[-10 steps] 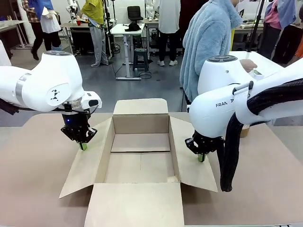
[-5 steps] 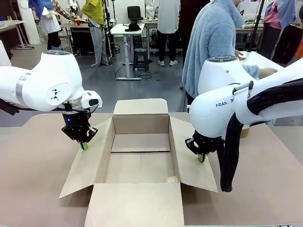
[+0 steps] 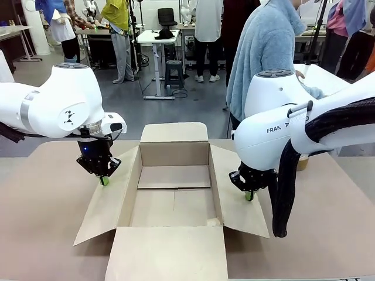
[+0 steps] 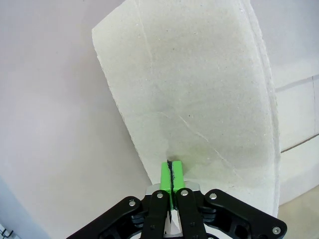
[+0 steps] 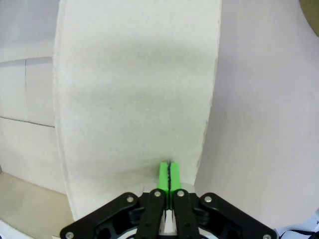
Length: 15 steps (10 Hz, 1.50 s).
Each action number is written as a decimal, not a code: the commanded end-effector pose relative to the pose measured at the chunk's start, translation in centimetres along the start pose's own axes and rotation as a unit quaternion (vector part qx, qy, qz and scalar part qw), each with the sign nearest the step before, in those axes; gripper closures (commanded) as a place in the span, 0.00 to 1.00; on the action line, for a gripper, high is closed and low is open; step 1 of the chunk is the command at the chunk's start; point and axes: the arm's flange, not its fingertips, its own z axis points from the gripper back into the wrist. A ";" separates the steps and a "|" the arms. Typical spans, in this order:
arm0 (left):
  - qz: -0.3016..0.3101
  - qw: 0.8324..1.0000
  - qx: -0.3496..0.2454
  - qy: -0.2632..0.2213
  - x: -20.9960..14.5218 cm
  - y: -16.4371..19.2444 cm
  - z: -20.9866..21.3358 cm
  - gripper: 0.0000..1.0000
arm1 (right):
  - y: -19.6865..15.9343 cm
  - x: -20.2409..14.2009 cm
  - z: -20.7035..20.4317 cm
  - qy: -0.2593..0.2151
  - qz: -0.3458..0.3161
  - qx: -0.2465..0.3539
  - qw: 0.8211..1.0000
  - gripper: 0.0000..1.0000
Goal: Wrap the clocks to prevent damage.
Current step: Once the human has placed the objects inside and stepped back, release both hands from the side flaps of the Package Box.
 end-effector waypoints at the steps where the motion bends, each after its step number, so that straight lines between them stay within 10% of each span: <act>1: -0.002 1.000 0.006 0.003 -0.1 0.0 -0.2 1.00 | 0.0 -0.1 -0.2 0.001 -0.001 -0.004 1.000 0.99; 15: -0.002 1.000 0.006 0.003 -0.1 0.0 -0.2 1.00 | 0.0 -0.1 -0.2 0.001 -0.001 -0.004 1.000 0.99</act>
